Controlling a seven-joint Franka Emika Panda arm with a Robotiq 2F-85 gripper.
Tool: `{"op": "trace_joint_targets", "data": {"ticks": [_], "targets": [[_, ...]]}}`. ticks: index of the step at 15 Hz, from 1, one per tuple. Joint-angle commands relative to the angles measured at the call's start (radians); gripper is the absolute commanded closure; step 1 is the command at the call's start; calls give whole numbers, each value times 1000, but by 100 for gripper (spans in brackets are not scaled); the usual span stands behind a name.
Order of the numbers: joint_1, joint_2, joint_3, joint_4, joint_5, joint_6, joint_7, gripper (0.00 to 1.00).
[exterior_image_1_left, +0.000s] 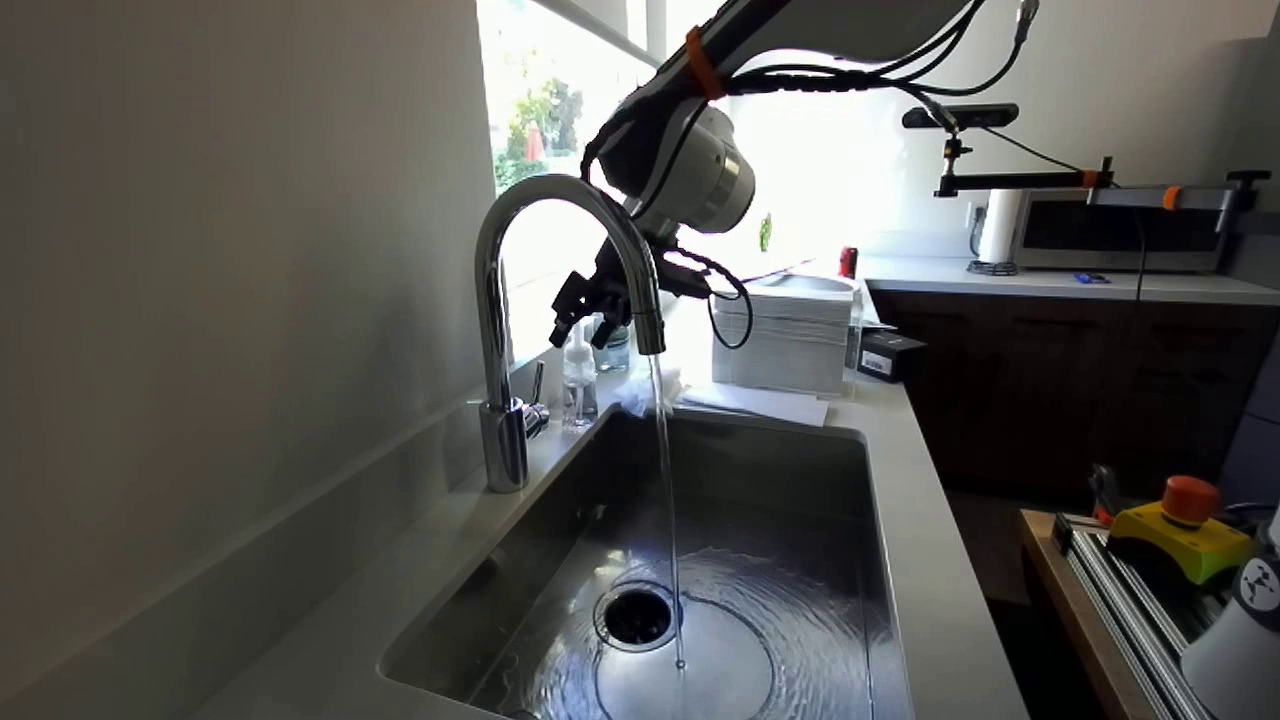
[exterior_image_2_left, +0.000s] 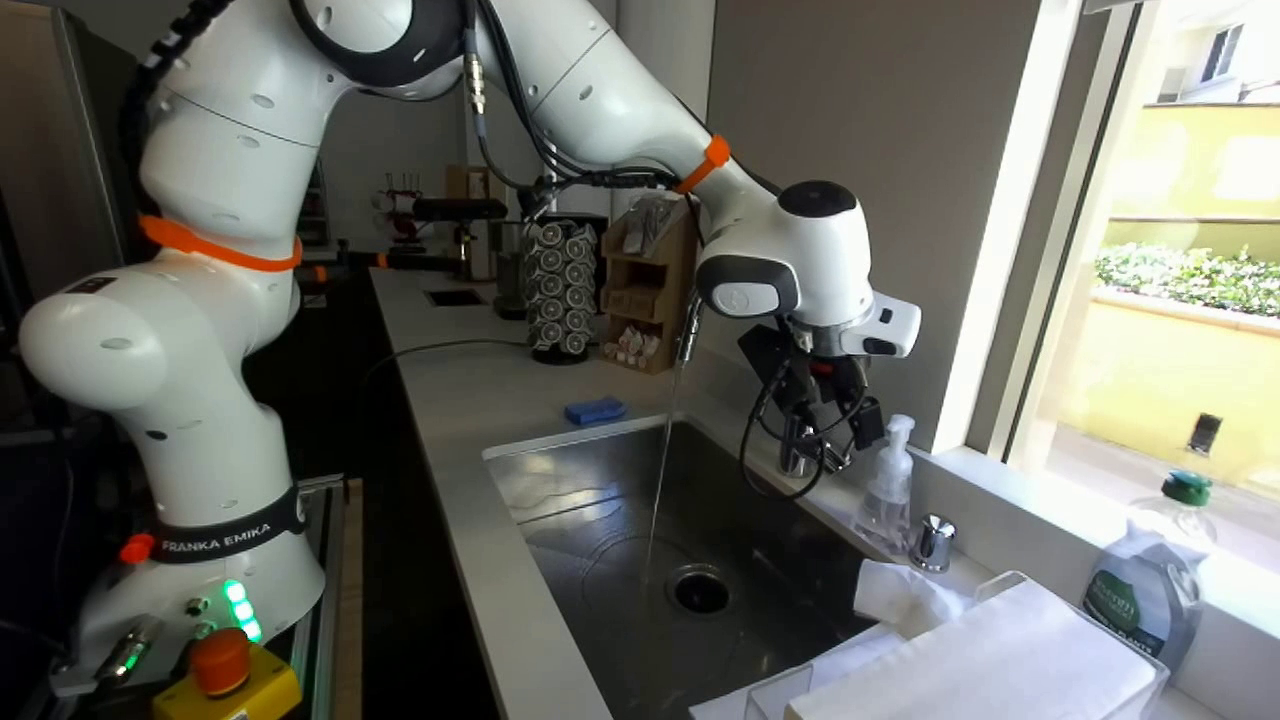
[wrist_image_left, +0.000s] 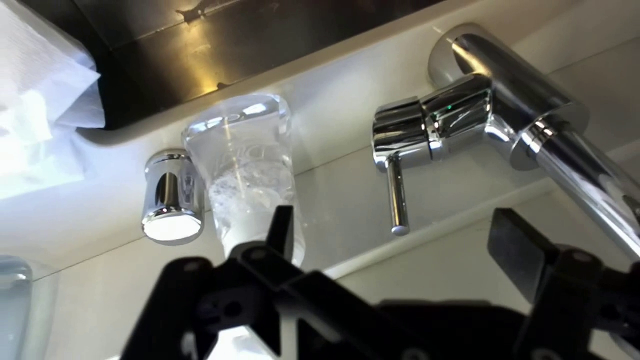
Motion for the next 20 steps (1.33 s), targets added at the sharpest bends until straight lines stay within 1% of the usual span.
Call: {"op": "trace_joint_targets", "data": {"ticks": [1, 6, 9, 12, 16, 20], "targets": [[20, -87, -21, -81, -62, -52, 77, 0], [37, -198, -49, -152, -144, -156, 123, 0], [56, -273, -92, -193, -241, -224, 149, 0], [72, -351, -137, -226, -362, -307, 160, 0], [80, -456, -175, -248, -415, -468, 75, 0], [94, -549, -215, -265, -476, -573, 34, 0]]}}
